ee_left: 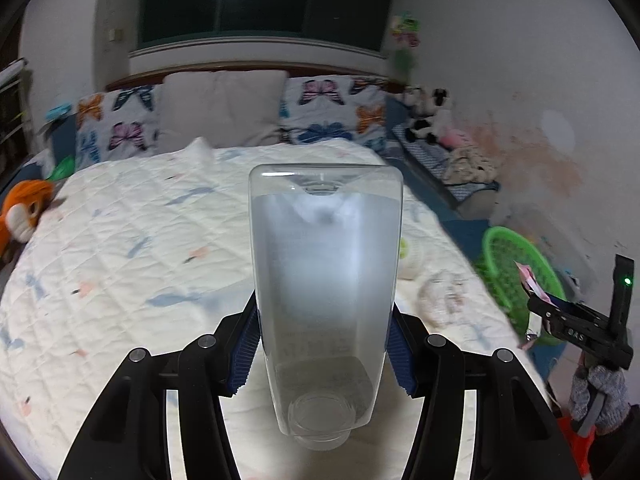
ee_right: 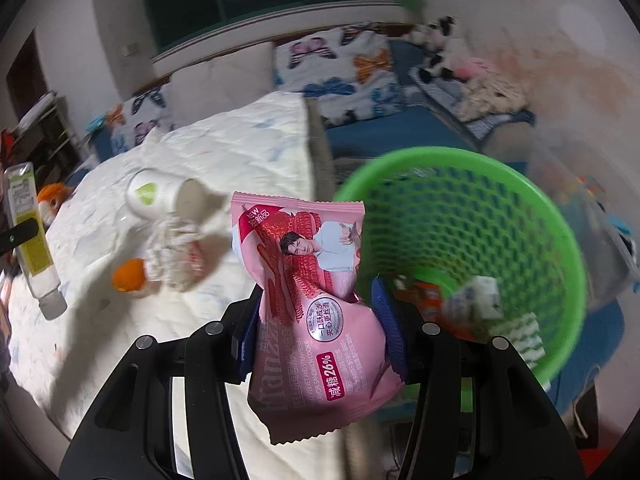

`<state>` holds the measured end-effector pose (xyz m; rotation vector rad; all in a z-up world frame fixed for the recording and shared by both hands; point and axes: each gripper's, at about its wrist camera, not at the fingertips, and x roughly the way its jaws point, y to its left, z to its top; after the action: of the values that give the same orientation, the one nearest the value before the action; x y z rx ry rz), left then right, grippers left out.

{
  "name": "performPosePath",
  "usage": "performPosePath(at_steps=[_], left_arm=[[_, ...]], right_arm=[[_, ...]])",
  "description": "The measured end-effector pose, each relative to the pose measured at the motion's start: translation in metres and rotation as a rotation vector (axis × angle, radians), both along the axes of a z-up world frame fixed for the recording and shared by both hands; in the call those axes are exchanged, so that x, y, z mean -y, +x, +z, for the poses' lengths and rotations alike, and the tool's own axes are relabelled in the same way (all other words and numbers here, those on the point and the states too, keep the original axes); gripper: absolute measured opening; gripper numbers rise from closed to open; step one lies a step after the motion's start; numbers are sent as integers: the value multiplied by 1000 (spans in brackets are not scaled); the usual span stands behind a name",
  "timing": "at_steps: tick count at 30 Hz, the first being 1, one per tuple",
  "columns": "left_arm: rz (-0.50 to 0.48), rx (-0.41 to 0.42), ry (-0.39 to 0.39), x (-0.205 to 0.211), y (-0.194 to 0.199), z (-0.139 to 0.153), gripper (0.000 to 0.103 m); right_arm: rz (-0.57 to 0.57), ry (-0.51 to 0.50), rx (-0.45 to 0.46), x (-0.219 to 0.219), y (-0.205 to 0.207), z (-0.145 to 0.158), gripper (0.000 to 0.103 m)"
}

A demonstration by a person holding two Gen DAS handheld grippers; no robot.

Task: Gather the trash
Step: 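Carry the pink bag and clear bottle over the green basket and open both grippers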

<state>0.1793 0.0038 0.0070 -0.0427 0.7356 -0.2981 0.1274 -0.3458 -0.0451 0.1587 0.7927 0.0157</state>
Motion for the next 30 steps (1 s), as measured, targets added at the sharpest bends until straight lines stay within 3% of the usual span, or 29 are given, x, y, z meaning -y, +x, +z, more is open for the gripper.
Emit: performPosePath(at_steps=[9, 19, 30], left_arm=[[-125, 8, -8, 62, 7, 6, 55], [-222, -7, -8, 123, 24, 8, 54], [-320, -11, -9, 178, 36, 12, 55]], right_arm=[[-107, -25, -5, 57, -22, -4, 52], [-132, -2, -49, 82, -4, -22, 53], [-153, 27, -74, 96, 12, -31, 70]])
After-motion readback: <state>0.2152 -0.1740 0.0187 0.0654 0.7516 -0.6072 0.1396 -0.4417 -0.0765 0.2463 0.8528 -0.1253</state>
